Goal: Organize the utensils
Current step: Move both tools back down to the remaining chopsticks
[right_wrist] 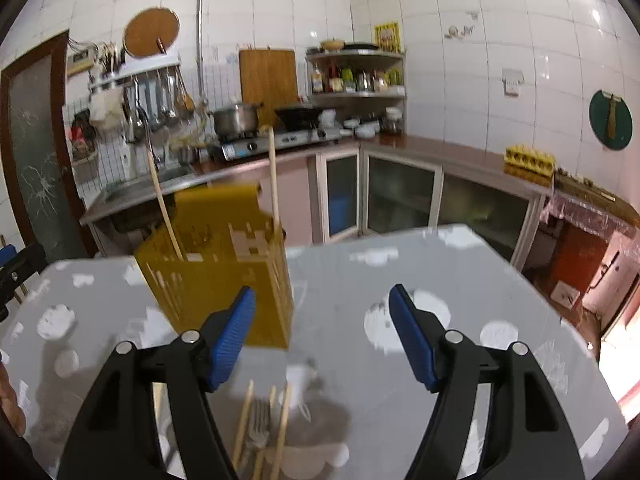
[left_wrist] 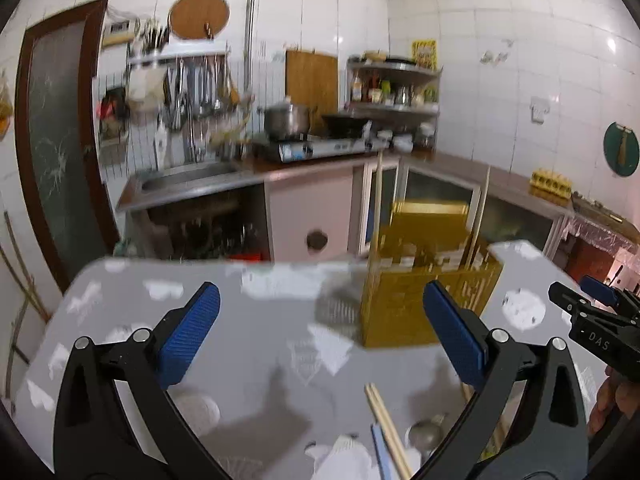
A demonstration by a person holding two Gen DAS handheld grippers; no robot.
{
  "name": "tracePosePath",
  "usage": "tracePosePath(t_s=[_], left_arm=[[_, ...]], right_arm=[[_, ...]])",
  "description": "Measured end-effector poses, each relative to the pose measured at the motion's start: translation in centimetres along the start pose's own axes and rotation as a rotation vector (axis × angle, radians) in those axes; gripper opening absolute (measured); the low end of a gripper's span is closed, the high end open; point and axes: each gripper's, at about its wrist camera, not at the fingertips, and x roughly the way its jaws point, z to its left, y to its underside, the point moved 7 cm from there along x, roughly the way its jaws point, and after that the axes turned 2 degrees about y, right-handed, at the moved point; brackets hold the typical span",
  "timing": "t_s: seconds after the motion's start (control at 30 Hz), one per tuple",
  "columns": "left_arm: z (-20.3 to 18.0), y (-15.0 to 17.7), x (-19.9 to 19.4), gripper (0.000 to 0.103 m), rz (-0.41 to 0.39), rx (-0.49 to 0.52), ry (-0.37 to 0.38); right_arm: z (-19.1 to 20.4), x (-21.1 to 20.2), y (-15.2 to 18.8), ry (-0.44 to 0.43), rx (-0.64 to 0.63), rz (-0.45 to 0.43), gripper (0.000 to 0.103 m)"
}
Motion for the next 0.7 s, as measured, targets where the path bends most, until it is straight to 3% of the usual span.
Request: tracePosePath(t_s=[0.33,0.53,0.7], left_arm=[[0.9,7.2,6.4,0.098,0.205,-0.022,-0.02],[0.4,8.9,7.5,0.098,0.26,-0.001,-0.015],[0.7,10.4,8.7,0.098,0.338,-0.046,-0.002]], right_arm=[[-0.2,5.1,7.1,0.016,-0.003,0.177,0.068],[0.1,6.3,8.7,0.005,0.002,0.254,0.068],[0.6,6.7,9.2,0.016,-0.02,0.28,0.068]])
